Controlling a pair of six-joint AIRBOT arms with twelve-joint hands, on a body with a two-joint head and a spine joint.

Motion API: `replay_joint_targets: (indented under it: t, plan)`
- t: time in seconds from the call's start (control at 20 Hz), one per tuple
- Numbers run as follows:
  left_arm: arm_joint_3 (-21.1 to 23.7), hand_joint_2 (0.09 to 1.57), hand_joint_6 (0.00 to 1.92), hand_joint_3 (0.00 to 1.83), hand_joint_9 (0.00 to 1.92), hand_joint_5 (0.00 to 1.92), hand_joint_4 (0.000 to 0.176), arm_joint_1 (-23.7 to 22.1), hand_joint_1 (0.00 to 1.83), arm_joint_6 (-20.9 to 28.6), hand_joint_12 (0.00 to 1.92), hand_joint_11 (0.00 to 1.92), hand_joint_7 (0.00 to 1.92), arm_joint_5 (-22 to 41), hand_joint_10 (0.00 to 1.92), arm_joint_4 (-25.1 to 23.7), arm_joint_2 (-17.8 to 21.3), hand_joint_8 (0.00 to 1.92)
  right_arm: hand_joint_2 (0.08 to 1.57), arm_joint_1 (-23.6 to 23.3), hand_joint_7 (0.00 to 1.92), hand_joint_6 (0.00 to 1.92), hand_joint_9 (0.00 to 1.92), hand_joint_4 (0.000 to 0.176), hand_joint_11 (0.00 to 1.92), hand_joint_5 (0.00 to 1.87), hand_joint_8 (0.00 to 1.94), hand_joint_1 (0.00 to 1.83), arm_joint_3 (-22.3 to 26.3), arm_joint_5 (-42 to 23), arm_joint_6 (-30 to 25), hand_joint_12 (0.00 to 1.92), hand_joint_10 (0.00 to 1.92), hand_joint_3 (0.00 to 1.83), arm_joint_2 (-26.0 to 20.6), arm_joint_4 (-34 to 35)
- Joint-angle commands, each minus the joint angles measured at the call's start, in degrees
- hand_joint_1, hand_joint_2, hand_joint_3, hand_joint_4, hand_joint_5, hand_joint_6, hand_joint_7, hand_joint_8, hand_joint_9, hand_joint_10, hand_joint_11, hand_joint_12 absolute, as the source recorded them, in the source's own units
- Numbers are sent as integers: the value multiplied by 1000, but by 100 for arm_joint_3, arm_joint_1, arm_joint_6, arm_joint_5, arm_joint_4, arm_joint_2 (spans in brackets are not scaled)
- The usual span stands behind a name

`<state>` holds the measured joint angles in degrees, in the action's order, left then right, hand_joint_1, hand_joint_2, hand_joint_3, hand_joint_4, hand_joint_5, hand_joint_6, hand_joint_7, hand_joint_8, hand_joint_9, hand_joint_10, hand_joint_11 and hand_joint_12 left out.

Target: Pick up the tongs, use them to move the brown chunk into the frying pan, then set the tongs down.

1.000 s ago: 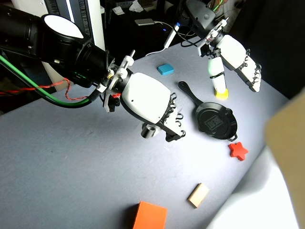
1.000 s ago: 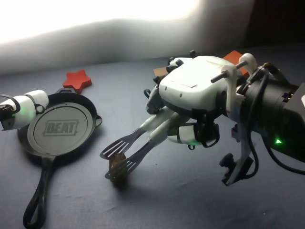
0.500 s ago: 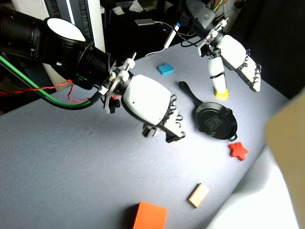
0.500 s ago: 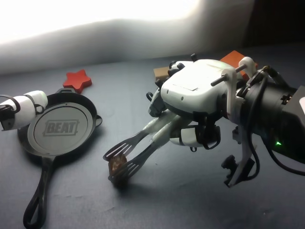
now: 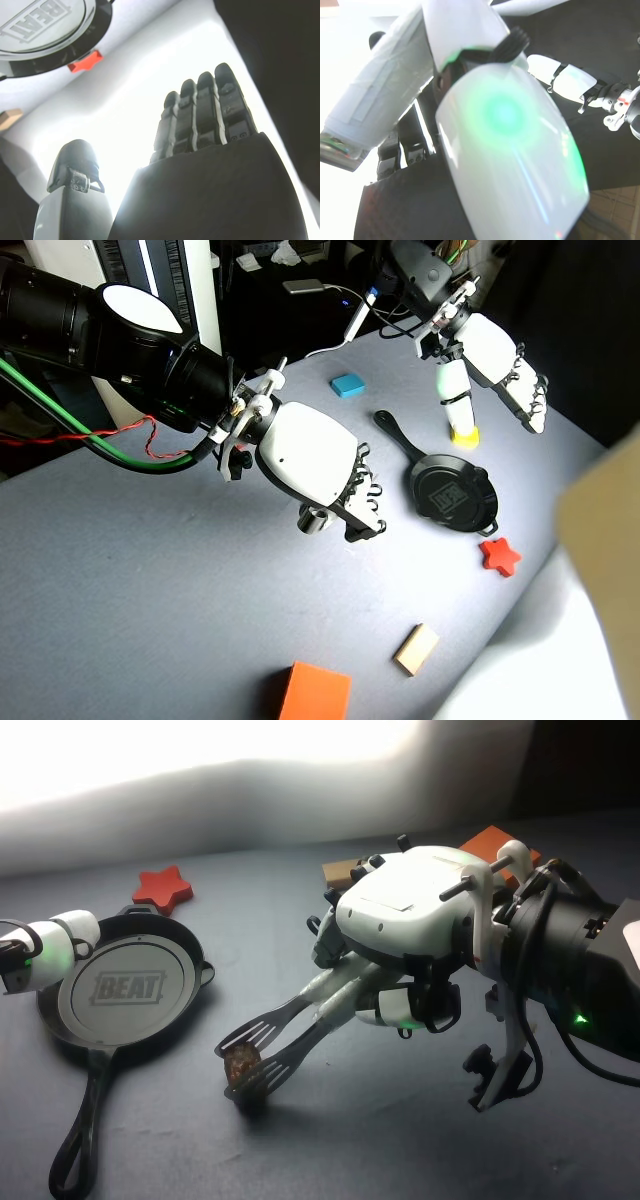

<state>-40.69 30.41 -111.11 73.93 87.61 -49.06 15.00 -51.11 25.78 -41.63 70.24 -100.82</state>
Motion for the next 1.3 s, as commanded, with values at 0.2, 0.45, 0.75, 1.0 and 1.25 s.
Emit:
replay_joint_targets:
  t: [0.2,0.45,0.75,1.0,1.25]
  plan:
    - [-26,1178,5,0,59,40,0,15,0,20,190,0,60,408,2,-450,69,3,1189,-29,976,68,753,0,325,882,37,1096,8,119,16,1412,433,1,-22,-253]
    - [-25,1179,5,0,73,50,2,15,0,25,222,0,82,408,4,-451,69,4,1253,-29,1010,1367,740,0,341,715,24,1082,8,115,17,1455,520,0,-23,-253]
    - [-18,1173,1,0,64,43,2,22,0,27,162,0,70,408,1,-451,69,1,1253,-22,1013,1371,723,0,332,713,19,1080,8,107,17,1458,532,1,-25,-253]
    - [-19,1178,4,0,69,49,2,23,0,28,197,0,74,408,2,-451,69,1,1240,7,1041,1335,758,0,380,737,26,1091,8,94,-34,1437,544,0,-46,-253]
    - [-14,1186,8,4,73,64,0,24,0,28,170,0,88,408,6,-451,69,7,1239,-31,1043,1334,763,0,377,739,25,1092,8,82,-72,1442,550,0,-63,-253]
